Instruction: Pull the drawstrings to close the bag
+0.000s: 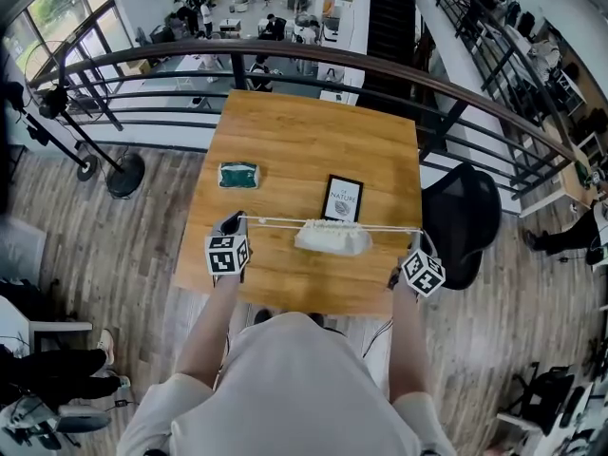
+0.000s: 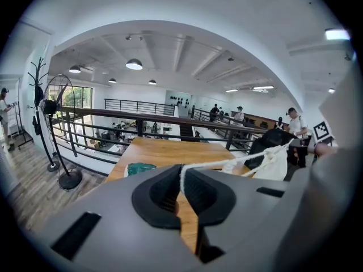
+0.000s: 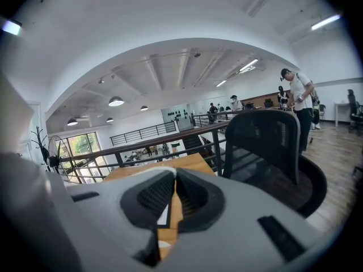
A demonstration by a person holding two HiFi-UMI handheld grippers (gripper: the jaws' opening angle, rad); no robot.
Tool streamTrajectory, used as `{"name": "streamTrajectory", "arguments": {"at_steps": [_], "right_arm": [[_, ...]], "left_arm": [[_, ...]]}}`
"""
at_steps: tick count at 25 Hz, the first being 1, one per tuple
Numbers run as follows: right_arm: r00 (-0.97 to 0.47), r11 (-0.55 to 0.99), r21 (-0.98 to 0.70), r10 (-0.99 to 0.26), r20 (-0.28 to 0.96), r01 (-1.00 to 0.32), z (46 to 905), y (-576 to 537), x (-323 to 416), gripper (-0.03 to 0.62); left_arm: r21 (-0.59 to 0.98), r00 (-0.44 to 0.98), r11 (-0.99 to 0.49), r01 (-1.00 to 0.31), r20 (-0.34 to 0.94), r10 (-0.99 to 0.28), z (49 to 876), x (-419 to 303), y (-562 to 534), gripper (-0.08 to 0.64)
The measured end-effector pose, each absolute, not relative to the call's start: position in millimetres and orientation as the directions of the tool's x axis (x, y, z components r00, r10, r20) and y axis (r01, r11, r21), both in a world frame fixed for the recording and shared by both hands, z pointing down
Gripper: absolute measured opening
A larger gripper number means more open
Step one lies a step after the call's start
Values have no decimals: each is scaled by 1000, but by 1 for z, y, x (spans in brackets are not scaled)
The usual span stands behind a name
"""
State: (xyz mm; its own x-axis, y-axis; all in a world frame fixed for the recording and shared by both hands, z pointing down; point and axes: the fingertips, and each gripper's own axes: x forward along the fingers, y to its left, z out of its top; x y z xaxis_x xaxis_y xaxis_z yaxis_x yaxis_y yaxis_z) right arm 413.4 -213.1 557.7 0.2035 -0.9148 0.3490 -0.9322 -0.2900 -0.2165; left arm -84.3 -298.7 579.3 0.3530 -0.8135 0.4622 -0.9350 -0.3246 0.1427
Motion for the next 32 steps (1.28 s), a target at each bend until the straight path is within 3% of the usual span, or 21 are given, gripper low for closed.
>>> {"name": "streamTrajectory", "arguments": {"at_steps": [16, 32], "right_arm": [[243, -348, -245, -895, 373, -905, 583, -205, 429, 11], [92, -159, -201, -948, 305, -967, 567, -239, 406, 12]], "left_arm": [[88, 321, -316, -945, 455, -831, 571, -91, -304, -6], [119, 292, -267, -956, 437, -851, 570, -78, -321, -6]]}}
